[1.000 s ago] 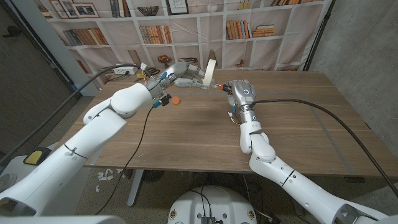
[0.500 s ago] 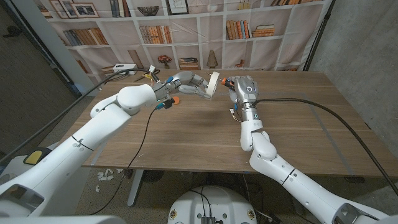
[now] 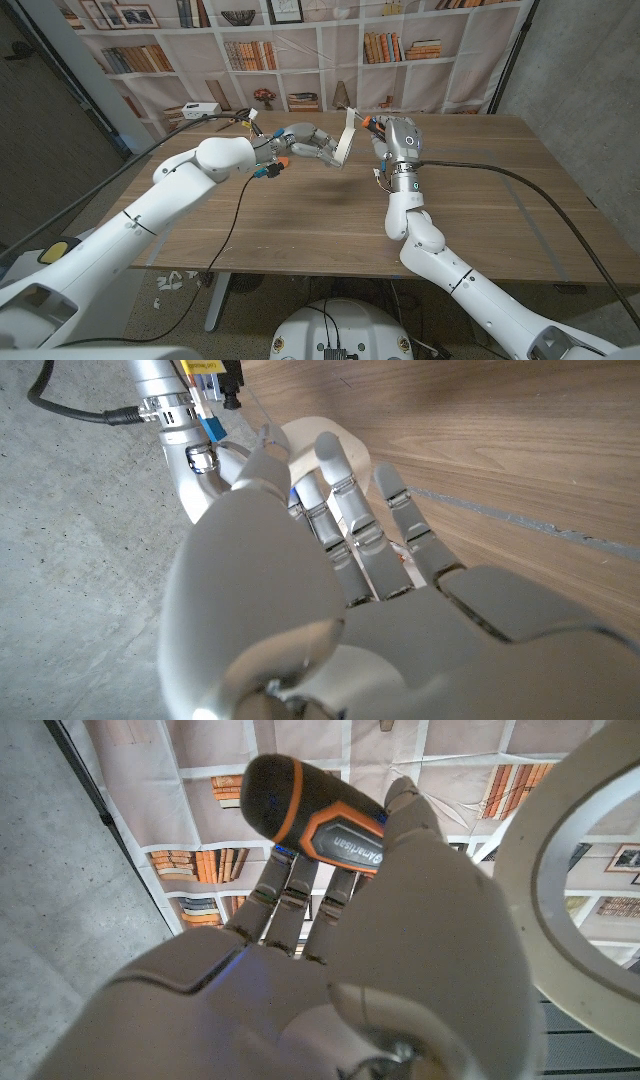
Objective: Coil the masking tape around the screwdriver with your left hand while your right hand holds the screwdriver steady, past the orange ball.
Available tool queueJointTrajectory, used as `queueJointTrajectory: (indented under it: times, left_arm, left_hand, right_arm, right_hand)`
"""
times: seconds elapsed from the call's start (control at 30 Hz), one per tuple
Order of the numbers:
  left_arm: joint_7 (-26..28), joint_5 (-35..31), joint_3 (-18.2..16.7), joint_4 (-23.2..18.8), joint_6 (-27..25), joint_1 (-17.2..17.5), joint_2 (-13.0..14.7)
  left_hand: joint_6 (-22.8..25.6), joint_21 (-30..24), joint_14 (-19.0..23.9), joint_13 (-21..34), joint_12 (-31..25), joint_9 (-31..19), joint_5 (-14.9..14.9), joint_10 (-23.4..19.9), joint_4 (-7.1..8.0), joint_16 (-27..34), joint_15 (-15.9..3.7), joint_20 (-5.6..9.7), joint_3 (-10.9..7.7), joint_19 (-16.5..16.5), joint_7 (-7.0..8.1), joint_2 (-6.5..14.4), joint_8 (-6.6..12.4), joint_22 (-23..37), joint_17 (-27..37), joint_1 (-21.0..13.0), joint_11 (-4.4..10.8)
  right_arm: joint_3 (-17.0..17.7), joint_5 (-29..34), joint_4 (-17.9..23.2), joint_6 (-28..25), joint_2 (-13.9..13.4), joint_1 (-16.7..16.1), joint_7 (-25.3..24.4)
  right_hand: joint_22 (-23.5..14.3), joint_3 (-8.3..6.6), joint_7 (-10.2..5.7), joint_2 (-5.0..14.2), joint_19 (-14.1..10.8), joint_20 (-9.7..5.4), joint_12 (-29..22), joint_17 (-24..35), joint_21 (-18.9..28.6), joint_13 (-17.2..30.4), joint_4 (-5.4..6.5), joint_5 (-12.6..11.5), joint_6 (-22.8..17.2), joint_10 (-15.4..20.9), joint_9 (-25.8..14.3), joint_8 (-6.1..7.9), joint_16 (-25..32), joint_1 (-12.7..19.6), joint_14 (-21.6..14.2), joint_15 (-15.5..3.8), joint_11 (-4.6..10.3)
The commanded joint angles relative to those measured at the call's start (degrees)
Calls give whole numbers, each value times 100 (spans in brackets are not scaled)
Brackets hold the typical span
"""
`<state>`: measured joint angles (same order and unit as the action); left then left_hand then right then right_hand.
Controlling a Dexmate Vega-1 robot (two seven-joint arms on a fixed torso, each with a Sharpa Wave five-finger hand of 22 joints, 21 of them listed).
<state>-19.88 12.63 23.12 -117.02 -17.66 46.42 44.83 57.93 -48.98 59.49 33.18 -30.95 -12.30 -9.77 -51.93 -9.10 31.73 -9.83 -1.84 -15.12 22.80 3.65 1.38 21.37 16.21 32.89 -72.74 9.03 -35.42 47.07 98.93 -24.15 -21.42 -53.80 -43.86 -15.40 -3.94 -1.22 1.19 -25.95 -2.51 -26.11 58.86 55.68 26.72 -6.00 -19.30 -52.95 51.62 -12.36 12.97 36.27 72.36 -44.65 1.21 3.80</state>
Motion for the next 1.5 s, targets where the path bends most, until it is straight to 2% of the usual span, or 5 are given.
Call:
queueJointTrajectory:
  times: [0.03, 0.87, 1.13, 1.3, 1.5]
  left_arm:
    - [-108, 60, 171, 125, -214, -205, 21]
    - [-212, -91, 472, 174, -688, -573, 19]
    - [-139, -164, 535, 174, -888, -657, -22]
    - [-89, -241, 588, 220, -907, -711, -59]
    - [211, -557, 685, 208, -970, -703, -125]
  left_hand:
    - [72, -54, 47, 35, -47, 8, -34, -70, 4, -10, -392, -13, 15, 3, -85, 527, 16, 7, 30, -513, -1]
    - [88, -197, 73, 48, 9, 1, -30, -82, 2, -62, -392, -32, 42, -9, -118, 532, -19, -37, 78, -557, -15]
    - [111, -243, 81, 54, 15, 0, -27, -112, 1, -76, -392, -26, 54, -5, -128, 525, -24, -53, 93, -566, -34]
    - [114, -267, 92, 42, 37, -1, -26, -104, 1, -82, -392, -31, 58, -6, -140, 527, -31, -63, 101, -574, -37]
    - [128, -296, 107, 35, 48, -1, -23, -123, 2, -88, -391, -30, 65, -4, -129, 526, -35, -75, 110, -577, -30]
  right_arm:
    - [443, -1209, -11, 1071, 104, -165, -528]
    - [751, -1910, -257, 1890, 230, -235, -1084]
    - [871, -2249, -476, 2432, 373, -222, -1337]
    - [903, -2366, -506, 2656, 353, -218, -1298]
    - [915, -2476, -472, 2943, 252, -245, -1105]
  right_hand:
    - [2, 12, -411, 636, 18, -889, 5, 26, 42, 26, 22, -32, -1027, 749, -27, 36, -12, 605, -1855, -1429, 110]
    - [51, 71, -380, 648, 34, -890, 45, 65, 128, 35, 27, -64, -1042, 779, -33, 25, -76, 646, -1898, -1430, 89]
    - [68, 93, -381, 650, 42, -890, 61, 85, 157, 38, 29, -74, -1041, 788, -35, 19, -93, 660, -1916, -1429, 89]
    - [76, 104, -373, 654, 46, -891, 67, 90, 172, 41, 33, -79, -1042, 794, -36, 17, -106, 664, -1920, -1428, 78]
    - [88, 119, -377, 660, 54, -891, 84, 90, 192, 53, 39, -85, -1042, 770, -38, 13, -132, 668, -1920, -1428, 95]
